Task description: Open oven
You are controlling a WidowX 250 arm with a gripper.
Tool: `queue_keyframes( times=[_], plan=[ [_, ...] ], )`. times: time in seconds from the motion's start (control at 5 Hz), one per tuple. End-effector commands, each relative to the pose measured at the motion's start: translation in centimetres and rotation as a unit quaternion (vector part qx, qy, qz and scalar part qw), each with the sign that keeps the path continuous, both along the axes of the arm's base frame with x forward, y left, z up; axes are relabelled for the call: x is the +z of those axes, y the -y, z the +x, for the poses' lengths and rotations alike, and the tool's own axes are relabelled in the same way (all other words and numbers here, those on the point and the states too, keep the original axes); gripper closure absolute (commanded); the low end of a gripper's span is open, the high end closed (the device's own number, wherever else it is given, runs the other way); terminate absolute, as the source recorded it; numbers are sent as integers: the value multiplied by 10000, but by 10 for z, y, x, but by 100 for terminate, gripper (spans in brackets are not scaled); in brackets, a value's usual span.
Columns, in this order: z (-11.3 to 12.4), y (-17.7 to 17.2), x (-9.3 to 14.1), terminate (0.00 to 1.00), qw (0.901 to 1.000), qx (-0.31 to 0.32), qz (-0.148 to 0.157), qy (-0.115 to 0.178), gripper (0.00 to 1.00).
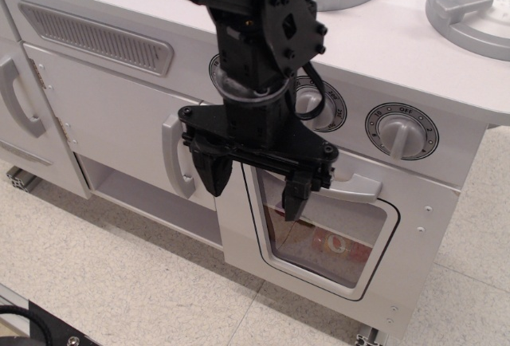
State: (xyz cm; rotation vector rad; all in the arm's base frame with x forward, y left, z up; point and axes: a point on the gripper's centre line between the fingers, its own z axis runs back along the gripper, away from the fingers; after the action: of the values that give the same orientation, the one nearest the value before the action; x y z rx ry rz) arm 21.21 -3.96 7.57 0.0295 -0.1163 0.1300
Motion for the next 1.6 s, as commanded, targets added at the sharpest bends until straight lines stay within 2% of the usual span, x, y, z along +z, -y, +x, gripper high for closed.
queue_keyframes(
  times=[0.0, 0.2, 0.4, 0.6, 0.8, 1.0, 1.2, 1.4],
  plan=[
    [0, 0, 0, 0, 10000, 0, 0, 0, 0],
    [6, -6, 0, 0, 9907, 1249, -540, -15, 0],
    [21, -20, -10, 0, 9637, 2432, -1034, 383, 0],
    [35, -36, -24, 0, 9236, 3632, -1164, 386, 0],
    [49, -47, -40, 0, 8687, 4718, -1294, 770, 0],
    [59, -52, -53, 0, 8351, 5252, -1354, 921, 0],
    [62, -56, -60, 0, 8271, 5297, -1588, 1004, 0],
    [64, -54, -66, 0, 8196, 5374, -1771, 899, 0]
  ],
)
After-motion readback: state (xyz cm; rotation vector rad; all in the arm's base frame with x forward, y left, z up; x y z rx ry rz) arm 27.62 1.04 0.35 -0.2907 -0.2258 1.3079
